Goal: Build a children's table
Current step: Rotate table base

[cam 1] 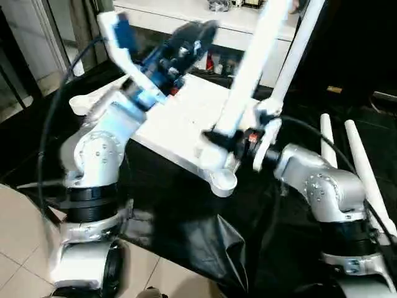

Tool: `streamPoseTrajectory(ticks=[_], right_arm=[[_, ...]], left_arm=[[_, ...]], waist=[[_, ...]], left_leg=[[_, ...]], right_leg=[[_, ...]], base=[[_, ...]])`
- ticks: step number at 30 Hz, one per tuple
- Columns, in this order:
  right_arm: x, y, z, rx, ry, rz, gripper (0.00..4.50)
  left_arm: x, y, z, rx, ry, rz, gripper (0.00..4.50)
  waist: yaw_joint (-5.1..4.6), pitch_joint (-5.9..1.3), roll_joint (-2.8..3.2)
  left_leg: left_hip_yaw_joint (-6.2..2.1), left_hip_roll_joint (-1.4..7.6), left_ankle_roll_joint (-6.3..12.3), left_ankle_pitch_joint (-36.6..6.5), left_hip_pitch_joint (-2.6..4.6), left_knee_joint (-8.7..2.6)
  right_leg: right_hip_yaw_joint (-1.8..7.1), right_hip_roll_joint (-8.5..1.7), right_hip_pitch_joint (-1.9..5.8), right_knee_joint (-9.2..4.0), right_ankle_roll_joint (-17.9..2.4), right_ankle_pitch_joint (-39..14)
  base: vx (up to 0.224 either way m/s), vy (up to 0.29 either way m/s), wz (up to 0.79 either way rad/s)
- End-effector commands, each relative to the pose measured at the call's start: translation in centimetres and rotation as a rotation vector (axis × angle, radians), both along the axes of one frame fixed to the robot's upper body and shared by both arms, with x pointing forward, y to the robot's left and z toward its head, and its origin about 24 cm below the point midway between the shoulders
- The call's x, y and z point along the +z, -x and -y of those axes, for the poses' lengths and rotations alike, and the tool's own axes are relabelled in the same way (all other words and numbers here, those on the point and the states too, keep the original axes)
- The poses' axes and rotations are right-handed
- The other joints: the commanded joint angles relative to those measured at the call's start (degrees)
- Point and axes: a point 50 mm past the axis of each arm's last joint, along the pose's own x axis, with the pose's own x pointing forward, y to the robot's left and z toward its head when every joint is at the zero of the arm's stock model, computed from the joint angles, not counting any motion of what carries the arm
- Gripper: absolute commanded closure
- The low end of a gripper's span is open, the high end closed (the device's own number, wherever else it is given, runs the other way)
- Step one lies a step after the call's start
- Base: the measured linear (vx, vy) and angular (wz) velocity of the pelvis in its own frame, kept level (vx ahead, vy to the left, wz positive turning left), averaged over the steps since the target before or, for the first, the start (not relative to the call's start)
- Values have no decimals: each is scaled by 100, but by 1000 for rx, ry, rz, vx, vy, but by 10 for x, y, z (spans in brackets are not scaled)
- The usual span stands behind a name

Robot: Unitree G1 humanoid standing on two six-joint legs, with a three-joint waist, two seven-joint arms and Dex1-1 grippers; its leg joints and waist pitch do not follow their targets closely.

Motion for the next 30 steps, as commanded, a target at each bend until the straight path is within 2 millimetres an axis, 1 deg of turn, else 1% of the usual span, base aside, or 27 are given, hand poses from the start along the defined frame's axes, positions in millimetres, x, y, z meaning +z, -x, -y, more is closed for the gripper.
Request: streamPoseTrajectory(ticks=[1, 2, 3, 4, 5, 6, 7, 8, 9, 10, 11, 12, 13, 14, 15, 16, 17, 18, 19, 20, 21, 22, 23, 25, 26, 28, 30], right_arm=[[3, -5, 10, -73, 41, 35, 257], [-2, -7, 18, -129, 137, 57, 257], [-5, -7, 23, -155, 166, 58, 257], [-5, -7, 23, -155, 166, 58, 257], [-6, -6, 27, -176, 189, 60, 257], [-8, -3, 34, -193, 225, 67, 257], [-7, -1, 37, -199, 232, 69, 257], [-7, -1, 37, -199, 232, 69, 257], [-6, 2, 42, -214, 232, 76, 257], [-6, 3, 43, -219, 232, 79, 257], [-6, 3, 43, -219, 232, 79, 257], [-5, 4, 46, -227, 239, 85, 257], [-5, 6, 50, -244, 248, 89, 257], [-5, 7, 51, -245, 249, 89, 257], [-4, 8, 53, -256, 251, 89, 257], [-4, 9, 54, -260, 250, 89, 257], [-4, 9, 54, -260, 250, 89, 257], [-4, 13, 56, -267, 248, 88, 257], [-4, 13, 56, -267, 248, 88, 257], [-4, 15, 57, -268, 250, 86, 257], [-4, 16, 57, -269, 253, 85, 257], [-4, 16, 57, -269, 254, 85, 257], [-4, 19, 58, -270, 258, 82, 257], [-5, 23, 59, -270, 265, 75, 257], [-5, 24, 59, -270, 266, 72, 257], [-5, 27, 61, -265, 278, 68, 257], [-5, 28, 61, -264, 280, 67, 257]], left_arm=[[-14, -2, 6, -3, -124, -2, 159], [-50, -5, 2, -22, -482, 13, 159], [-72, -5, -3, -70, -677, 7, 159], [-72, -5, -3, -70, -677, 7, 159], [-88, -4, -8, -128, -794, -4, 159], [-107, -2, -14, -227, -908, -37, 159], [-112, -1, -16, -266, -940, -51, 159], [-112, -1, -16, -266, -940, -51, 159], [-120, -2, -19, -320, -1017, -60, 159], [-123, -3, -20, -338, -1048, -59, 159], [-123, -3, -20, -338, -1048, -59, 159], [-127, -6, -22, -346, -1096, -48, 159], [-133, -12, -23, -343, -1174, -23, 159], [-133, -12, -23, -343, -1176, -22, 159], [-134, -18, -21, -307, -1197, 1, 159], [-134, -22, -19, -276, -1202, 16, 159], [-134, -22, -19, -276, -1202, 16, 159], [-132, -30, -15, -203, -1197, 43, 159], [-132, -30, -15, -203, -1197, 43, 159], [-132, -33, -13, -186, -1181, 46, 159], [-131, -35, -11, -177, -1162, 44, 159], [-131, -35, -10, -174, -1156, 44, 159], [-132, -37, -8, -168, -1148, 41, 159], [-135, -39, -5, -151, -1152, 35, 159], [-136, -40, -4, -146, -1160, 38, 159], [-143, -41, -4, -129, -1181, 18, 159], [-147, -41, -5, -124, -1191, -4, 159]], waist=[[-27, -452, 34], [25, -453, 170], [-4, -445, 166], [-26, -450, 139], [-35, -460, 173], [-43, -484, 276], [-45, -489, 288], [-54, -506, 242], [-55, -517, 365], [-74, -499, 316], [-78, -500, 273], [-78, -502, 423], [-125, -452, 337], [-100, -477, 337], [-120, -453, 351], [-111, -459, 412], [-133, -483, 383], [-141, -491, 471], [-166, -487, 446], [-196, -505, 480], [-207, -507, 496], [-226, -503, 475], [-238, -514, 477], [-256, -517, 493], [-269, -517, 476], [-305, -525, 508], [-328, -508, 499]], left_leg=[[-117, 285, -332, -930, 133, -420], [-155, 292, -364, -1007, 162, -427], [-162, 278, -364, -1153, 176, -455], [-144, 283, -396, -1205, 188, -458], [-149, 276, -453, -1170, 174, -452], [-152, 279, -501, -1131, 180, -437], [-142, 280, -506, -1128, 186, -428], [-144, 284, -502, -1073, 163, -425], [-158, 281, -501, -1030, 149, -401], [-136, 275, -459, -1108, 155, -404], [-141, 272, -438, -1205, 146, -403], [-157, 278, -454, -1272, 152, -391], [-124, 240, -367, -1454, 140, -397], [-138, 232, -351, -1431, 152, -382], [-138, 242, -281, -1314, 109, -392], [-129, 235, -272, -1366, 142, -368], [-144, 258, -265, -1330, 139, -373], [-149, 256, -256, -1262, 119, -361], [-134, 257, -221, -1292, 136, -358], [-161, 252, -193, -1230, 103, -353], [-152, 245, -136, -1199, 107, -335], [-138, 231, -96, -1189, 98, -332], [-145, 227, -70, -1162, 89, -330], [-138, 213, -12, -1117, 89, -312], [-142, 218, 28, -1087, 78, -317], [-143, 208, 70, -1088, 82, -308], [-134, 201, 110, -1133, 87, -305]], right_leg=[[324, -485, 275, -456, -392, -1257], [325, -492, 233, -486, -347, -1284], [339, -458, 232, -519, -123, -1428], [341, -455, 234, -508, -103, -1409], [336, -469, 251, -501, -191, -1230], [343, -478, 251, -451, -346, -977], [343, -472, 248, -459, -409, -832], [339, -478, 299, -394, -589, -459], [331, -492, 303, -355, -754, -233], [328, -477, 289, -417, -775, -265], [331, -503, 336, -385, -884, -323], [331, -519, 320, -372, -941, -384], [332, -471, 324, -499, -848, -736], [333, -488, 354, -481, -816, -833], [336, -504, 357, -499, -753, -1128], [336, -494, 326, -525, -708, -1293], [336, -523, 356, -504, -764, -1294], [325, -508, 352, -498, -793, -1234], [324, -483, 329, -526, -800, -1190], [318, -495, 375, -478, -882, -1042], [317, -489, 362, -492, -898, -990], [316, -477, 366, -519, -900, -1002], [313, -481, 382, -509, -941, -990], [308, -473, 389, -518, -939, -1008], [302, -467, 396, -519, -946, -991], [293, -462, 401, -530, -935, -1018], [287, -457, 393, -572, -910, -1220]], base=[[0, 0, 0], [0, 0, 0], [0, 0, 0], [0, 0, 0], [0, 0, 0], [0, 0, 0], [0, 0, 0], [0, 0, 0], [0, 0, 0], [0, 0, 0], [0, 0, 0], [0, 0, 0], [0, 0, 0], [0, 0, 0], [0, 0, 0], [0, 0, 0], [0, 0, 0], [0, 0, 0], [0, 0, 0], [0, 0, 0], [0, 0, 0], [0, 0, 0], [0, 0, 0], [0, 0, 0], [0, 0, 0], [0, 0, 0], [0, 0, 0]])
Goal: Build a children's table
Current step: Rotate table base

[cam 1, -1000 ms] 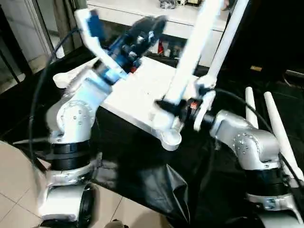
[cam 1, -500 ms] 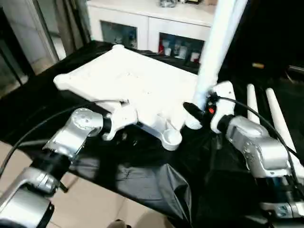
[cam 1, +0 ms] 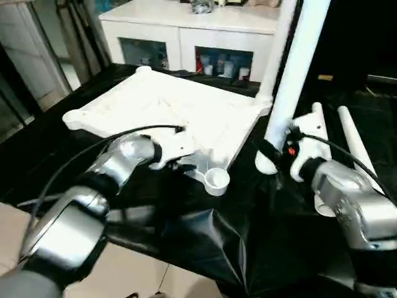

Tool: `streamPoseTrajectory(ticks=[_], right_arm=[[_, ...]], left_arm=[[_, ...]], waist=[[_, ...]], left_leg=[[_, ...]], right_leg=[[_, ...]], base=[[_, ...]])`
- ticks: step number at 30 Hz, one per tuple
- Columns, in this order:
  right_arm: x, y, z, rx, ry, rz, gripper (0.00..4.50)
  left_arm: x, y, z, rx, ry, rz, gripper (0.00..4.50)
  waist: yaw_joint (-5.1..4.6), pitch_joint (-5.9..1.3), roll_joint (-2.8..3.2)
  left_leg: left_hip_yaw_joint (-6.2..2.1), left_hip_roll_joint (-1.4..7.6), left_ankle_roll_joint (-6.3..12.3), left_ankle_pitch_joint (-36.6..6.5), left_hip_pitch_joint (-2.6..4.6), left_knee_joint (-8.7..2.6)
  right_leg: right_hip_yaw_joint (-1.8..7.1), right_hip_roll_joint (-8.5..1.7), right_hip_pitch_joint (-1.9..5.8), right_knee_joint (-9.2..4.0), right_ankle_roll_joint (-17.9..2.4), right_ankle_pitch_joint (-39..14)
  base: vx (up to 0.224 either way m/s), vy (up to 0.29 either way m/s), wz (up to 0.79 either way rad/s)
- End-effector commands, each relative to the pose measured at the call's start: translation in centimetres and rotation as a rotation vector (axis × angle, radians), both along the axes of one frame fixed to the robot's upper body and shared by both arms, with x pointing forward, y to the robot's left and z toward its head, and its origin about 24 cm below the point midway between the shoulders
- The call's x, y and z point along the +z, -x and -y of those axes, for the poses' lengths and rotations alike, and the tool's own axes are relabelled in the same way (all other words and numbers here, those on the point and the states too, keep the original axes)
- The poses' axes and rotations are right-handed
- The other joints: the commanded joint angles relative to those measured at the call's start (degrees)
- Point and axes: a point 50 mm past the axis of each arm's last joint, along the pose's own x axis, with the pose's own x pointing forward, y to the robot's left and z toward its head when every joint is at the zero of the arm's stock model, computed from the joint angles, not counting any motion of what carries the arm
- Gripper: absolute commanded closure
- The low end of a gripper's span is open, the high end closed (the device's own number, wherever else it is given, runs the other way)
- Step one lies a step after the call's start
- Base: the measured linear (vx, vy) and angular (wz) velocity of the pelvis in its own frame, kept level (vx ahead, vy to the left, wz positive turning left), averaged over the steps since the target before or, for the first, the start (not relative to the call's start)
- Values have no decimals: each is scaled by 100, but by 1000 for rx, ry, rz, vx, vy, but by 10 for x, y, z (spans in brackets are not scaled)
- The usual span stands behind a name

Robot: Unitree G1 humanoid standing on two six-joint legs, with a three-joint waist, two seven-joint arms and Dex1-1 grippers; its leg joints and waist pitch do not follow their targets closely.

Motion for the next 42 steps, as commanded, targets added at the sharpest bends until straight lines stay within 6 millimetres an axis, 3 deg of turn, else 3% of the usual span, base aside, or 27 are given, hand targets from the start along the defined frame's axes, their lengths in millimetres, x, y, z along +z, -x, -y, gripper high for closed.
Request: streamPoseTrajectory(ticks=[1, 3, 5, 9, 11, 15, 16, 18, 23, 24, 28, 29, 32, 33, 34, 36, 37, 39, 42], right_arm=[[7, 3, 0, 7, -9, 22, 257], [8, 5, 0, 9, -7, 21, 257], [9, 6, 0, 11, -5, 21, 257], [11, 5, 0, 15, 6, 24, 257], [12, 4, 2, 17, 14, 29, 257], [13, 1, 4, 13, 18, 34, 257], [14, 0, 5, 11, 19, 37, 257], [15, -2, 6, 11, 24, 39, 257], [16, -3, 7, 22, 38, 42, 257], [15, -2, 8, 28, 45, 41, 257], [15, -2, 9, 31, 48, 41, 257], [15, -3, 10, 27, 46, 45, 257], [16, -4, 11, 25, 46, 49, 257], [16, -4, 11, 26, 46, 50, 257], [16, -5, 11, 28, 46, 52, 257], [16, -5, 10, 30, 45, 54, 257], [16, -4, 10, 32, 44, 55, 257], [16, -4, 10, 34, 43, 56, 257], [15, -3, 9, 39, 41, 56, 257]], left_arm=[[-12, 2, -7, 42, -46, -47, 159], [-20, 5, -10, 49, -73, -100, 159], [-24, 7, -11, 41, -89, -134, 176], [-26, 11, -12, -4, -105, -235, 200], [-26, 13, -14, -38, -125, -280, 241], [-25, 13, -14, -63, -136, -296, 257], [-24, 13, -14, -66, -128, -295, 284], [-22, 13, -14, -75, -115, -302, 293], [-18, 15, -17, -112, -110, -362, 341], [-19, 18, -15, -140, -102, -422, 349], [-18, 20, -9, -162, -43, -498, 368], [-12, 18, 1, -172, 40, -473, 368], [-7, 16, 4, -201, 40, -432, 341], [-7, 16, 4, -204, 35, -428, 334], [-5, 15, 1, -215, 6, -413, 331], [-3, 15, -3, -218, -5, -418, 321], [0, 15, -6, -221, -13, -423, 296], [1, 14, -9, -228, -38, -411, 289], [0, 15, -13, -244, -83, -390, 254]], waist=[[-10, -436, -14], [-20, -433, -15], [-19, -431, 23], [-48, -449, 48], [-71, -451, 54], [-108, -435, 89], [-132, -440, 88], [-153, -463, 89], [-142, -468, 84], [-141, -462, 111], [-137, -449, 93], [-133, -451, 101], [-119, -450, 96], [-122, -446, 92], [-118, -446, 129], [-128, -444, 107], [-130, -444, 104], [-147, -439, 144], [-143, -435, 143]], left_leg=[[-123, 203, 112, -1169, 88, -317], [-118, 194, 154, -1212, 100, -314], [-127, 195, 160, -1255, 110, -322], [-136, 193, 176, -1247, 105, -331], [-140, 200, 182, -1280, 108, -335], [-146, 216, 194, -1434, 154, -373], [-156, 222, 172, -1492, 165, -381], [-158, 231, 184, -1360, 143, -375], [-141, 230, 239, -1253, 140, -360], [-145, 239, 234, -1277, 148, -370], [-133, 239, 223, -1351, 163, -373], [-133, 238, 218, -1364, 161, -370], [-141, 240, 243, -1407, 159, -370], [-141, 241, 248, -1407, 153, -374], [-148, 243, 246, -1421, 156, -375], [-146, 240, 246, -1415, 147, -382], [-145, 239, 246, -1398, 144, -384], [-147, 243, 247, -1410, 146, -390], [-141, 238, 258, -1365, 146, -380]], right_leg=[[280, -452, 360, -560, -863, -1372], [276, -454, 353, -607, -792, -1692], [266, -451, 342, -621, -727, -1913], [264, -457, 338, -637, -660, -2000], [260, -457, 341, -629, -711, -1920], [243, -473, 358, -662, -787, -2000], [239, -477, 368, -657, -827, -1986], [254, -484, 394, -623, -937, -1613], [263, -500, 404, -610, -1028, -1467], [262, -505, 399, -611, -1038, -1496], [263, -512, 390, -623, -1081, -1607], [259, -516, 395, -631, -1095, -1636], [256, -517, 395, -637, -1084, -1702], [257, -513, 396, -636, -1073, -1697], [256, -515, 391, -634, -1058, -1709], [255, -509, 397, -632, -1054, -1664], [255, -508, 401, -629, -1050, -1656], [253, -500, 392, -632, -1053, -1636], [260, -505, 393, -632, -1041, -1701]], base=[[0, 0, 0], [0, 0, 0], [0, 0, 0], [0, 0, 0], [0, 0, 0], [0, 0, 0], [0, 0, 0], [0, 0, 0], [0, 0, 0], [0, 0, 0], [0, 0, 0], [0, 0, 0], [0, 0, 0], [0, 0, 0], [0, 0, 0], [0, 0, 0], [0, 0, 0], [0, 0, 0], [0, 0, 0]])
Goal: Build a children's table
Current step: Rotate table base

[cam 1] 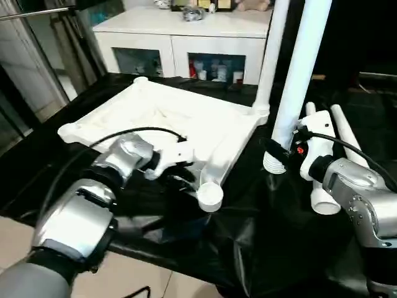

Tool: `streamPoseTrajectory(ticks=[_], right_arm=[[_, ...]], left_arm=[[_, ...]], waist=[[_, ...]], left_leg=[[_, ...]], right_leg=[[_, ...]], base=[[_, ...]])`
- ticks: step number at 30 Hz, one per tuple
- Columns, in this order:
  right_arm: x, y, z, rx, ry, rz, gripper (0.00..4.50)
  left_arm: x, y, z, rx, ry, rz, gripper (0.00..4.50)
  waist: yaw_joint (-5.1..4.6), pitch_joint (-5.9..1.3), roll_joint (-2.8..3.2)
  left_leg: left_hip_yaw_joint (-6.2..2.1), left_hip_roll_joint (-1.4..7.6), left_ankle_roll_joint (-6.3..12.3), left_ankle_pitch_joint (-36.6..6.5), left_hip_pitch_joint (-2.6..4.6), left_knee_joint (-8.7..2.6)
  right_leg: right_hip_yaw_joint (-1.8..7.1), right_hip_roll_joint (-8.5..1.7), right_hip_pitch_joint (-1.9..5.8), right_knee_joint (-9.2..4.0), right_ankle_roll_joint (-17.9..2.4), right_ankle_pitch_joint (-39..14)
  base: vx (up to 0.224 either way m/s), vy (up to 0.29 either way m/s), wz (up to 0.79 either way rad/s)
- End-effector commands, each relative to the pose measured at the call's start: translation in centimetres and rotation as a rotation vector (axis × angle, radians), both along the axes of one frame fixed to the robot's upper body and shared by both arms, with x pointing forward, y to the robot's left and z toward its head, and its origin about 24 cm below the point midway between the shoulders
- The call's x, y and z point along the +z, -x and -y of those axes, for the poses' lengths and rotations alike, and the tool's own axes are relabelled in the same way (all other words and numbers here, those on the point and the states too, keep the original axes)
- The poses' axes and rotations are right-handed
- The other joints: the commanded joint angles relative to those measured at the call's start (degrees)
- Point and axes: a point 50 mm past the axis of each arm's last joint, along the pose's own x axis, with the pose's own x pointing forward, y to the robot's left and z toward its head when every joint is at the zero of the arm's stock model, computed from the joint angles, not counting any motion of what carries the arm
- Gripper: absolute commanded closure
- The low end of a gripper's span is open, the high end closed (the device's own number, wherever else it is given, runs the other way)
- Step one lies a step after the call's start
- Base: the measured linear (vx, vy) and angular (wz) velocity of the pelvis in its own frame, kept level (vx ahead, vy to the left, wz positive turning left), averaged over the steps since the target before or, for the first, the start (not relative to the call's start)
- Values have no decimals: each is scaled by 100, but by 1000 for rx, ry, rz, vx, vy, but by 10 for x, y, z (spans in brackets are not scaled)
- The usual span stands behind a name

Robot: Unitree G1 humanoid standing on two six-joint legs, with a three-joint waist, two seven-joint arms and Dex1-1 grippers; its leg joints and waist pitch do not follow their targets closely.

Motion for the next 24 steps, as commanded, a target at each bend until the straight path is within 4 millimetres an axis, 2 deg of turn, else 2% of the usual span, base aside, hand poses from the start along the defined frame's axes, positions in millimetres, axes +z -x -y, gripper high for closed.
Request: streamPoseTrajectory(ticks=[1, 5, 8, 9, 11, 12, 16, 18, 19, 20, 21, 22, 24], right_arm=[[10, -1, -2, 14, 3, 50, 257], [10, -1, -2, 17, 2, 50, 257], [10, -1, -2, 17, 1, 51, 257], [10, -1, -3, 17, -1, 51, 257], [10, -1, -4, 20, -3, 51, 257], [10, -1, -5, 21, -4, 51, 257], [8, 0, -7, 30, -8, 47, 257], [8, 0, -8, 33, -8, 44, 257], [7, 0, -8, 35, -8, 43, 257], [7, 0, -9, 38, -7, 43, 257], [7, 0, -9, 41, -7, 42, 257], [7, -1, -10, 43, -8, 42, 257], [7, -1, -11, 48, -8, 40, 257]], left_arm=[[4, -1, -4, -29, -43, 39, 245], [2, -2, -6, -23, -63, 82, 242], [0, -4, -6, 3, -74, 137, 242], [-1, -6, -4, 28, -69, 179, 242], [-4, -7, -2, 67, -55, 185, 242], [-4, -7, -2, 78, -53, 180, 271], [-10, -7, -5, 151, -57, 155, 284], [-14, -6, -9, 156, -104, 136, 314], [-17, -5, -11, 164, -130, 118, 321], [-18, -5, -12, 185, -132, 104, 321], [-19, -5, -13, 205, -124, 87, 321], [-19, -5, -13, 230, -115, 67, 341], [-20, -5, -12, 264, -96, 34, 348]], waist=[[20, -382, -71], [7, -377, -36], [3, -368, -39], [-6, -363, -25], [-7, -364, -37], [-6, -364, -33], [-6, -360, -49], [-3, -359, -39], [-7, -360, -84], [5, -358, -68], [1, -350, -92], [2, -340, -81], [-21, -321, -77]], left_leg=[[-147, 244, 197, -1329, 69, -347], [-155, 259, 168, -1402, 73, -362], [-152, 251, 160, -1436, 71, -359], [-152, 243, 153, -1478, 74, -355], [-153, 244, 158, -1448, 79, -358], [-150, 244, 163, -1441, 75, -358], [-152, 244, 169, -1449, 70, -361], [-156, 246, 172, -1454, 75, -364], [-153, 246, 182, -1437, 66, -368], [-160, 251, 193, -1405, 68, -372], [-154, 251, 199, -1405, 66, -375], [-154, 242, 195, -1424, 66, -374], [-152, 228, 195, -1491, 68, -377]], right_leg=[[270, -508, 291, -548, -1048, -1729], [266, -498, 282, -535, -1063, -1680], [268, -504, 284, -547, -1055, -1748], [265, -496, 280, -561, -1000, -1874], [265, -490, 274, -569, -960, -1924], [265, -490, 274, -571, -961, -1928], [269, -489, 265, -572, -975, -1880], [271, -497, 262, -571, -973, -1899], [276, -495, 266, -577, -957, -1887], [277, -505, 261, -574, -953, -1902], [277, -503, 260, -578, -943, -1935], [272, -508, 258, -578, -929, -2049], [266, -508, 252, -608, -874, -2297]], base=[[0, 0, 0], [0, 0, 0], [0, 0, 0], [0, 0, 0], [0, 0, 0], [0, 0, 0], [0, 0, 0], [0, 0, 0], [0, 0, 0], [0, 0, 0], [0, 0, 0], [0, 0, 0], [0, 0, 0]])
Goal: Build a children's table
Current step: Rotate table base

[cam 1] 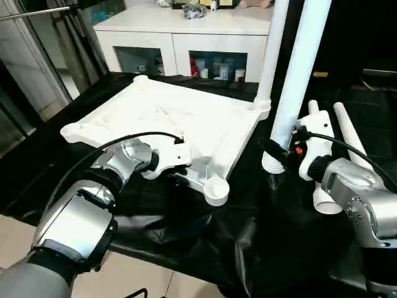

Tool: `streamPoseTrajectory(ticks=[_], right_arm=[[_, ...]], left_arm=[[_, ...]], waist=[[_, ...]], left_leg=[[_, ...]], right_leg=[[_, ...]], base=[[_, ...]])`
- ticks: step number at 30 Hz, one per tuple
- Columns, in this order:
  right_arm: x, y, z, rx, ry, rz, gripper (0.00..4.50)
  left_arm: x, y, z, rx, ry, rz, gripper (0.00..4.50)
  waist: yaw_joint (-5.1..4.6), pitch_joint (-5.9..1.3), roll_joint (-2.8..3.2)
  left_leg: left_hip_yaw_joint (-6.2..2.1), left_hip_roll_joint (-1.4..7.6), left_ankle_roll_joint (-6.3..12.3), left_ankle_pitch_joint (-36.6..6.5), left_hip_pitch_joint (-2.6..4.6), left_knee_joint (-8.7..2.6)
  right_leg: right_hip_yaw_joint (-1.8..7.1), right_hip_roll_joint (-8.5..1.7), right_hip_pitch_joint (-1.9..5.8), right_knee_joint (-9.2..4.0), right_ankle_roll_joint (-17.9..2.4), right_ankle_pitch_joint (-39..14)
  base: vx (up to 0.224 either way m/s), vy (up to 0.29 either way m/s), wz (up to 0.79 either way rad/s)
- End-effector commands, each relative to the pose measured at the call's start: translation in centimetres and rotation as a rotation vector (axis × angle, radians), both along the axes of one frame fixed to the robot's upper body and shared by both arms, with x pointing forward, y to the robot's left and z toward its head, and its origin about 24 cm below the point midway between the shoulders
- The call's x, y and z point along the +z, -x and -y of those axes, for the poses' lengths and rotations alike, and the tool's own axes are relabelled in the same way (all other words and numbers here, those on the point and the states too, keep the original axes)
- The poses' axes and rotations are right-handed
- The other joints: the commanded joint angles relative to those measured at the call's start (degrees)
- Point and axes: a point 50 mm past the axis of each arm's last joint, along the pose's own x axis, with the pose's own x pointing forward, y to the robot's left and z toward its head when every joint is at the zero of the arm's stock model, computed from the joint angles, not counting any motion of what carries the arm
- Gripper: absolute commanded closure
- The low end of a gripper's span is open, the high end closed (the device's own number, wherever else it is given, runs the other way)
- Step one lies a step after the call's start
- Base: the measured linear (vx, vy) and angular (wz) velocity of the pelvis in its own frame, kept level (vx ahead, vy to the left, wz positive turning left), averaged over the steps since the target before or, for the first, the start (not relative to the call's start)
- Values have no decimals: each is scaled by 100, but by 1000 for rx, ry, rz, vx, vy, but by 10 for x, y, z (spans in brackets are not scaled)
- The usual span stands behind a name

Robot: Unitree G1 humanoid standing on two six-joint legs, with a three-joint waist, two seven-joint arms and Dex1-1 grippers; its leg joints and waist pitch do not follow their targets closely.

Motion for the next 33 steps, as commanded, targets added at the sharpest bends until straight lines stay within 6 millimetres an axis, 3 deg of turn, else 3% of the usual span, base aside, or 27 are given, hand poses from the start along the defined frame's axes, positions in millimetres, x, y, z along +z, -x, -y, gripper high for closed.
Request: streamPoseTrajectory(ticks=[1, 2, 3, 5, 7, 8, 10, 11, 13, 15, 16, 17, 23, 24, 26, 27, 29, 30, 33], right_arm=[[8, -1, -6, 32, -7, 41, 257], [8, -2, -7, 33, -7, 40, 257], [7, -2, -8, 39, -7, 37, 257], [5, -3, -10, 53, -5, 30, 257], [3, -5, -13, 69, -3, 22, 257], [2, -6, -15, 77, -4, 18, 257], [1, -8, -16, 87, -1, 12, 257], [1, -9, -18, 91, -1, 11, 257], [0, -12, -20, 94, -5, 5, 257], [-1, -13, -21, 95, -7, 1, 257], [-1, -15, -21, 95, -11, -4, 257], [-2, -15, -22, 97, -18, -8, 257], [-3, -17, -24, 109, -23, -6, 257], [-3, -18, -24, 109, -23, -5, 257], [-3, -18, -23, 107, -22, -3, 257], [-2, -19, -22, 106, -22, 0, 257], [-1, -20, -21, 106, -21, 4, 257], [-1, -20, -20, 106, -21, 6, 257], [1, -21, -18, 110, -18, 15, 257]], left_arm=[[-11, 4, -8, 111, 31, -84, 351], [-11, 3, -7, 133, 51, -100, 353], [-11, 3, -6, 163, 80, -120, 356], [-16, 5, -6, 210, 90, -162, 364], [-23, 9, -9, 232, 68, -204, 368], [-27, 12, -9, 248, 64, -229, 371], [-31, 14, -9, 268, 71, -259, 379], [-32, 15, -9, 276, 72, -272, 379], [-33, 15, -7, 313, 95, -300, 384], [-32, 15, -5, 335, 115, -318, 389], [-32, 15, -2, 356, 132, -333, 389], [-32, 15, 1, 365, 138, -335, 389], [-17, 11, 18, 269, 249, -166, 406], [-13, 10, 21, 218, 270, -118, 367], [-9, 11, 22, 159, 273, -80, 360], [-4, 13, 22, 60, 260, -46, 358], [0, 14, 21, 36, 261, -54, 324], [4, 13, 21, 16, 275, -37, 315], [12, 8, 18, -37, 238, 84, 310]], waist=[[21, -329, -157], [14, -319, -146], [16, -320, -216], [33, -314, -194], [30, -308, -207], [24, -312, -263], [17, -302, -230], [25, -298, -281], [47, -301, -261], [51, -294, -307], [52, -296, -278], [62, -297, -309], [114, -295, -311], [131, -298, -311], [142, -302, -307], [172, -312, -301], [190, -337, -294], [203, -353, -303], [256, -423, -291]], left_leg=[[-150, 218, 210, -1480, 63, -368], [-146, 209, 216, -1469, 64, -364], [-143, 205, 227, -1446, 54, -365], [-158, 210, 257, -1442, 55, -368], [-170, 229, 259, -1508, 62, -390], [-164, 227, 263, -1522, 60, -393], [-162, 219, 267, -1507, 64, -388], [-152, 211, 279, -1526, 71, -384], [-159, 220, 282, -1449, 64, -385], [-155, 234, 272, -1478, 75, -392], [-164, 241, 262, -1516, 82, -398], [-168, 255, 256, -1545, 90, -403], [-174, 284, 232, -1643, 81, -435], [-166, 288, 210, -1676, 88, -442], [-169, 295, 184, -1703, 76, -458], [-183, 310, 175, -1661, 67, -470], [-183, 331, 125, -1594, 64, -481], [-165, 334, 120, -1398, 52, -470], [-140, 327, 254, -863, 12, -402]], right_leg=[[261, -517, 250, -616, -851, -2459], [255, -516, 237, -637, -807, -2615], [251, -517, 245, -644, -785, -2667], [244, -532, 224, -654, -738, -2833], [247, -524, 208, -654, -732, -2794], [250, -527, 215, -654, -736, -2757], [248, -532, 202, -660, -761, -2799], [251, -529, 193, -678, -724, -2885], [260, -548, 196, -664, -728, -2871], [256, -552, 183, -660, -766, -2894], [255, -552, 176, -653, -777, -2907], [262, -559, 169, -643, -805, -2872], [277, -576, 165, -653, -846, -2714], [282, -567, 151, -662, -793, -2734], [292, -565, 153, -658, -739, -2692], [303, -581, 157, -652, -718, -2604], [312, -577, 163, -606, -741, -2366], [317, -568, 174, -547, -896, -1799], [319, -569, 219, -431, -1104, -782]], base=[[0, 0, 0], [0, 0, 0], [0, 0, 0], [0, 0, 0], [0, 0, 0], [0, 0, 0], [0, 0, 0], [0, 0, 0], [0, 0, 0], [0, 0, 0], [0, 0, 0], [0, 0, 0], [0, 0, 0], [0, 0, 0], [0, 0, 0], [0, 0, 0], [0, 0, 0], [0, 0, 0], [0, 0, 0]])
